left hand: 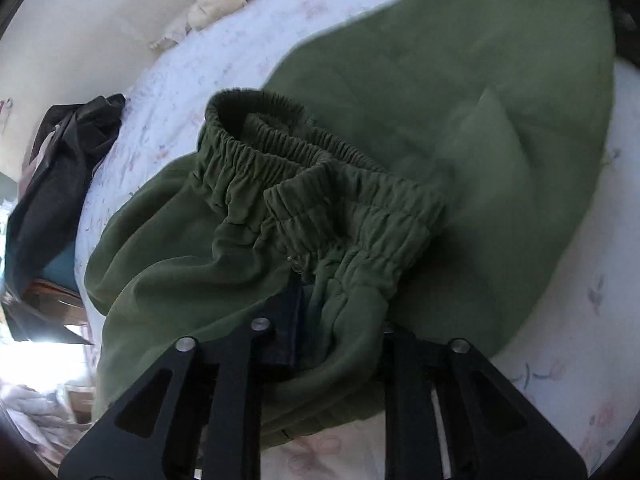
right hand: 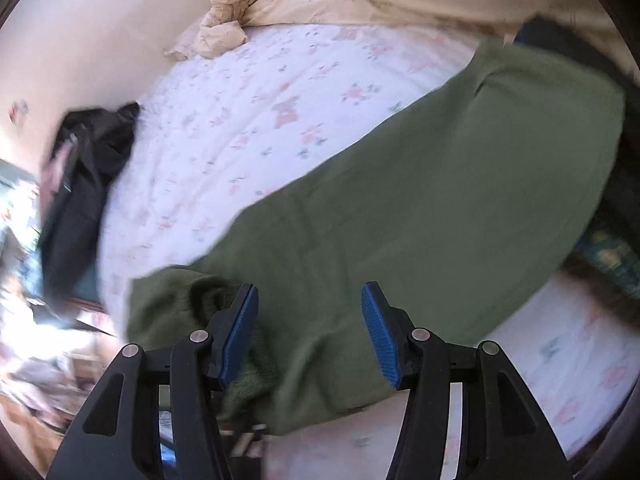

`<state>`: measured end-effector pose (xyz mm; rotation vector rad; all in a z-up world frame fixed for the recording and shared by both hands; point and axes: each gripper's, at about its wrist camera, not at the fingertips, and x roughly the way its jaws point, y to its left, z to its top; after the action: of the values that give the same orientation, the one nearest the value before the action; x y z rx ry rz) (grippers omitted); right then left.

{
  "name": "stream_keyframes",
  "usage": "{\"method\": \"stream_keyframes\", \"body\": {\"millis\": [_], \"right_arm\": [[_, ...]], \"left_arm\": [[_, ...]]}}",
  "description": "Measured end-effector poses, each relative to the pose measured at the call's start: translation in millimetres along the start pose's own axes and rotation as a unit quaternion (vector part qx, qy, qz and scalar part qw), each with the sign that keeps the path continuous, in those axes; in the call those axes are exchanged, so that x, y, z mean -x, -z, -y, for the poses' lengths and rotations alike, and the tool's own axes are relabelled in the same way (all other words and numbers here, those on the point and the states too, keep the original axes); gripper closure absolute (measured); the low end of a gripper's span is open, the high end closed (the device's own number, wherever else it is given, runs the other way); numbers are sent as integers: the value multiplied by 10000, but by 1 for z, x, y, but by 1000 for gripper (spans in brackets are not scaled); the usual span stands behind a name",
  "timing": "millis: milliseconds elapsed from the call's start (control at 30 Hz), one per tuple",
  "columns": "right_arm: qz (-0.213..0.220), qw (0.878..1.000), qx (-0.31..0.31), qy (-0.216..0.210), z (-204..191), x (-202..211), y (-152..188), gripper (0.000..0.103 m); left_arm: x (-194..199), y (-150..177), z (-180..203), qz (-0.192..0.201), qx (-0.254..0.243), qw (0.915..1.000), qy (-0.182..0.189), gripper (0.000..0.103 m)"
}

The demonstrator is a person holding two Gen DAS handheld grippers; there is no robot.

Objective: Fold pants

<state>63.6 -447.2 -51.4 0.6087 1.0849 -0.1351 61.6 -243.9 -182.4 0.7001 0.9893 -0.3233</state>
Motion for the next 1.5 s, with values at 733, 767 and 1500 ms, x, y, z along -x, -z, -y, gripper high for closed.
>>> {"method": "stream_keyframes", "body": {"millis": [733,767,1500], "right_arm": [[-1159,9833,1040,-944,-110,-128,19,23],[-1207,9833,1038,-876,-110,-138,19,23],[-124,9661,2032,-1586,-145,-115,16,84]], "left_arm": [[-32,108,-226,-1597,3271,9087,2046,22],[-41,111,-217,-1753,2993,9162,2004,20],[-28,133,-210,-1685,2868,9332,1361,0]]}}
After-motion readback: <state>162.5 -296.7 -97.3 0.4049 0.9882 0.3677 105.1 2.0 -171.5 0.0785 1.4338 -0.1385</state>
